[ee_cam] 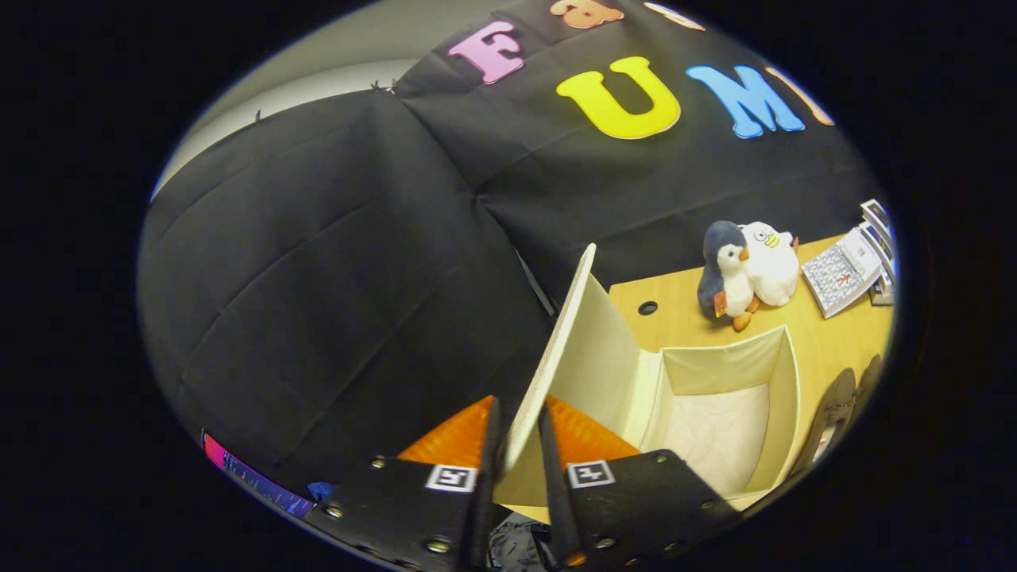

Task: Open the storage box then place both shoes into the box .Put the left shoe in first, then the right shoe, with the right side of both shoes facing outward in a uniform manner.

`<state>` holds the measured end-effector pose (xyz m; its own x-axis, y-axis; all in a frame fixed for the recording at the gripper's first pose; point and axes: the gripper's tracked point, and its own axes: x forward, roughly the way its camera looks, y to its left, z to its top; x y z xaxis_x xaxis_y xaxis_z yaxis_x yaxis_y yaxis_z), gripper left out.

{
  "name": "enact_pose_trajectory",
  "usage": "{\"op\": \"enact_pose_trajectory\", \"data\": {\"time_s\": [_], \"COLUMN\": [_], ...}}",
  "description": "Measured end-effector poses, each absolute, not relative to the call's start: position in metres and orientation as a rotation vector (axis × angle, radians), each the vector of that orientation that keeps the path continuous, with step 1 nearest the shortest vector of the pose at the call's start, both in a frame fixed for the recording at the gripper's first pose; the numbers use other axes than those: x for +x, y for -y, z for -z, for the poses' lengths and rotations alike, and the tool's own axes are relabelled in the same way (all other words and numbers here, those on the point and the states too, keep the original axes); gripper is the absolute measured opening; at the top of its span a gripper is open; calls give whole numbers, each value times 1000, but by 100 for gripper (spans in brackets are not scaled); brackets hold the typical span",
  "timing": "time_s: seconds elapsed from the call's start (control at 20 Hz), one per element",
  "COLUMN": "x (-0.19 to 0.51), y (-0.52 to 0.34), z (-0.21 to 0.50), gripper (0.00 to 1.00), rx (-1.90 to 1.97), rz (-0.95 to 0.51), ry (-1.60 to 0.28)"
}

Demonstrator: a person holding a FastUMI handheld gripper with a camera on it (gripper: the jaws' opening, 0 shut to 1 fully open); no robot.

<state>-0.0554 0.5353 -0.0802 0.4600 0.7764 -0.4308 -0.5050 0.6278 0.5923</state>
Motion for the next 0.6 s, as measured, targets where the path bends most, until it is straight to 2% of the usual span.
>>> {"op": "enact_pose_trajectory", "data": {"time_s": [0.1,0.2,0.6], "x": [-57,-59,-44], "y": [-538,-540,-495], "z": [80,82,77], "gripper": [77,98,98], "rx": [337,279,142], "rz": [-839,-859,-831], "ry": [-708,-675,-549]}}
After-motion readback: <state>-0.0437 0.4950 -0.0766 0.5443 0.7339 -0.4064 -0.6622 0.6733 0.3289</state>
